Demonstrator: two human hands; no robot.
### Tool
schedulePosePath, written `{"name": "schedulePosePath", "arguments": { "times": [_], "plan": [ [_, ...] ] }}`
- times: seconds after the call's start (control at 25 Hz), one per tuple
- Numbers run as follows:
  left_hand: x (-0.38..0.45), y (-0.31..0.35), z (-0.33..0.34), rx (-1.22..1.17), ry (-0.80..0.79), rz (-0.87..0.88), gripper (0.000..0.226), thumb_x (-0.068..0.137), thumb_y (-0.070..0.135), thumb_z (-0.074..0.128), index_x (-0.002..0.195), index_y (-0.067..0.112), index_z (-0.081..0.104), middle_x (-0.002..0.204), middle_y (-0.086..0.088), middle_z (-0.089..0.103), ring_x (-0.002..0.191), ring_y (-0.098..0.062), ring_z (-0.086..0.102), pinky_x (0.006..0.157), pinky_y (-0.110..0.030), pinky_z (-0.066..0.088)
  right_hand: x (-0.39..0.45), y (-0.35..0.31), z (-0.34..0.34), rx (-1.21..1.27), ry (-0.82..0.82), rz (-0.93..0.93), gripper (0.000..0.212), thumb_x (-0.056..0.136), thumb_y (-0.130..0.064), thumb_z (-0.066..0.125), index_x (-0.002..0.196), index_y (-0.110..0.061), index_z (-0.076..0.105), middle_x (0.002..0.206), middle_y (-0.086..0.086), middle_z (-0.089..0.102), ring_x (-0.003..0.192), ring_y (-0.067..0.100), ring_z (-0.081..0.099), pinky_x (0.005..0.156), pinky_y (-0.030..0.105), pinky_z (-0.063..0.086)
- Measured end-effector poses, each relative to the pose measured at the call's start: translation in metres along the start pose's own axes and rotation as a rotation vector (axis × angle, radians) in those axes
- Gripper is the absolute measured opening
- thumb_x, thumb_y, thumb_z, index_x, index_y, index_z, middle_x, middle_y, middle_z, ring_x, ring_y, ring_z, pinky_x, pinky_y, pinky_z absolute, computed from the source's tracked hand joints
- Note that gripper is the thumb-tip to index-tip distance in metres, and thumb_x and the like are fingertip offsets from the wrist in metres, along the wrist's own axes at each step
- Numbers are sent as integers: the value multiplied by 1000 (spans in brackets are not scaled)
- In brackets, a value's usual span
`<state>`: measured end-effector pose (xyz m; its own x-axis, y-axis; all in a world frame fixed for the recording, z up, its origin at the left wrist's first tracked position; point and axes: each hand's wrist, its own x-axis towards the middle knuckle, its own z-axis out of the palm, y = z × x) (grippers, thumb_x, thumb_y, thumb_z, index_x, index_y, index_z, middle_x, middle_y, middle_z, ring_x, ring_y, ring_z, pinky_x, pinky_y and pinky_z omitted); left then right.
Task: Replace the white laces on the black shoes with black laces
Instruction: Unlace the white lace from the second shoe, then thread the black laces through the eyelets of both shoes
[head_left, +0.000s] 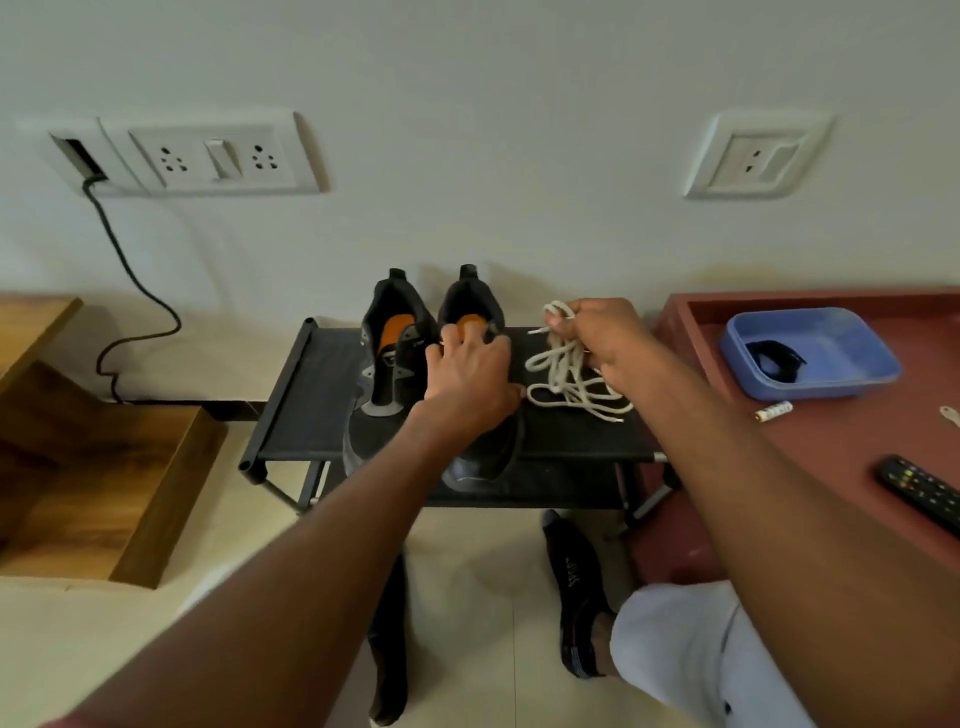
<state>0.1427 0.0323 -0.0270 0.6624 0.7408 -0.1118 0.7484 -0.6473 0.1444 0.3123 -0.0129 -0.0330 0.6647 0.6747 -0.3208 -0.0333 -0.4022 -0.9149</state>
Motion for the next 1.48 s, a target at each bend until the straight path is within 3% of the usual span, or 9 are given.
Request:
{"name": "schedulePosePath", "arguments": {
  "times": [0.2, 0.28, 0.48, 0.6, 0.72, 0.96, 1.24, 1.4, 1.48],
  "plan": [
    [20, 27, 9, -101, 179, 13, 44, 95, 38, 69, 132, 18, 57, 145, -12, 40, 137, -36, 33, 115, -53, 30, 23, 22, -12, -812, -95, -125, 17, 85, -22, 78, 101, -16, 79, 96, 10, 76, 90, 31, 72, 84, 44, 61],
    [30, 30, 13, -180, 156, 26, 37, 97, 34, 65, 131, 20, 59, 139, -10, 47, 135, -34, 38, 112, -51, 33, 25, 22, -21, -882, -108, -117, 22, 86, -25, 77, 107, -17, 75, 100, 7, 74, 92, 28, 71, 86, 43, 61],
    [45, 42, 14, -229, 204, 71, 30, 99, 23, 60, 129, 19, 63, 131, -7, 58, 126, -31, 50, 99, -45, 40, 21, 7, -38, -846, 53, -159, 13, 90, -28, 72, 94, -15, 72, 87, 5, 72, 75, 23, 68, 68, 34, 59],
    [55, 55, 13, -297, 186, 100, 31, 99, 13, 57, 129, 17, 64, 127, -8, 62, 119, -29, 57, 90, -41, 44, 11, -2, -60, -619, 146, -83, 14, 93, -16, 63, 85, -10, 72, 77, 6, 70, 65, 21, 65, 54, 27, 48],
    [61, 80, 13, -441, 186, 144, 31, 102, 11, 54, 131, 18, 64, 133, -4, 62, 120, -24, 60, 90, -33, 45, -6, -7, -89, -319, 418, -78, 28, 92, -6, 53, 65, -13, 57, 64, 1, 57, 56, 19, 51, 47, 25, 35],
    [61, 169, 30, -464, 107, 527, 50, 97, 9, 60, 144, 21, 57, 152, 0, 51, 137, -21, 50, 112, -41, 44, -25, 8, -155, -172, 856, -84, 23, 96, -15, 54, 91, -18, 76, 90, -3, 72, 82, 23, 63, 68, 29, 40],
    [52, 209, 54, -368, 16, 653, 58, 100, 10, 53, 156, 17, 42, 162, -6, 41, 149, -26, 33, 118, -44, 30, 25, 48, -220, -972, 515, 30, 12, 93, -19, 73, 88, -12, 65, 81, 3, 62, 74, 24, 62, 58, 28, 44],
    [55, 207, 58, -334, 18, 633, 57, 104, 21, 54, 158, 20, 38, 168, -3, 33, 156, -24, 24, 123, -45, 23, 36, 56, -215, -1052, 487, 131, 22, 95, -28, 73, 107, -12, 65, 102, 8, 68, 96, 30, 70, 87, 43, 59],
    [60, 204, 60, -344, 6, 630, 56, 103, 25, 57, 156, 19, 40, 165, -4, 37, 154, -24, 28, 122, -45, 26, 37, 55, -215, -1034, 554, 117, 25, 97, -18, 69, 120, -8, 65, 112, 10, 70, 102, 30, 70, 88, 41, 58]
  ]
}}
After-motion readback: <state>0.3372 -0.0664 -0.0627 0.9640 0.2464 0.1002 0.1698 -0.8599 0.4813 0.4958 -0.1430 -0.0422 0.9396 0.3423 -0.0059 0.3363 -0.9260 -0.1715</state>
